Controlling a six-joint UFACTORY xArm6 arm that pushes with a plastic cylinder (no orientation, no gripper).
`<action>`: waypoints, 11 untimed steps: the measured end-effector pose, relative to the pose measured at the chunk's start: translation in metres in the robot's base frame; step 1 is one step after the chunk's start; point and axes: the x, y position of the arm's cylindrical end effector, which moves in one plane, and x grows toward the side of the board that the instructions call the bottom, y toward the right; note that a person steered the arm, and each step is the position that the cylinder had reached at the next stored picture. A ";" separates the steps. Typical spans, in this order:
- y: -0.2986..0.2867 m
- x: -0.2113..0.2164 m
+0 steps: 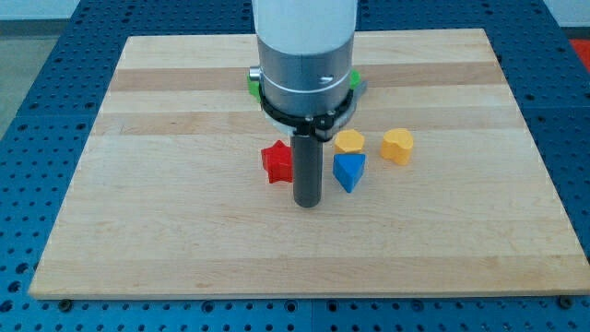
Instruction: Place the blue triangle at the top right of the yellow heart
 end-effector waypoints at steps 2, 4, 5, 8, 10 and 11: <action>0.034 -0.021; 0.072 -0.035; 0.081 -0.041; 0.085 -0.076; 0.085 -0.083; 0.082 -0.085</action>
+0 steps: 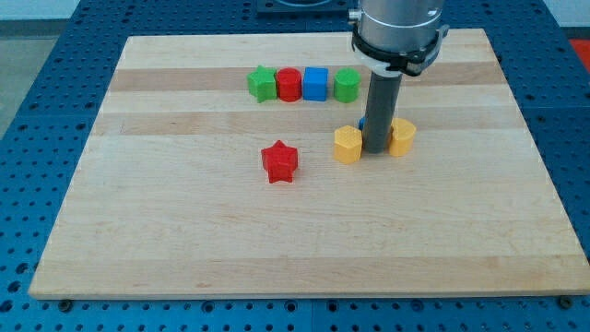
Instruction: Place the blue triangle at the top right of the yellow heart
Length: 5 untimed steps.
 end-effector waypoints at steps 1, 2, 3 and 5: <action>-0.010 0.000; -0.015 0.000; -0.015 -0.005; -0.015 -0.028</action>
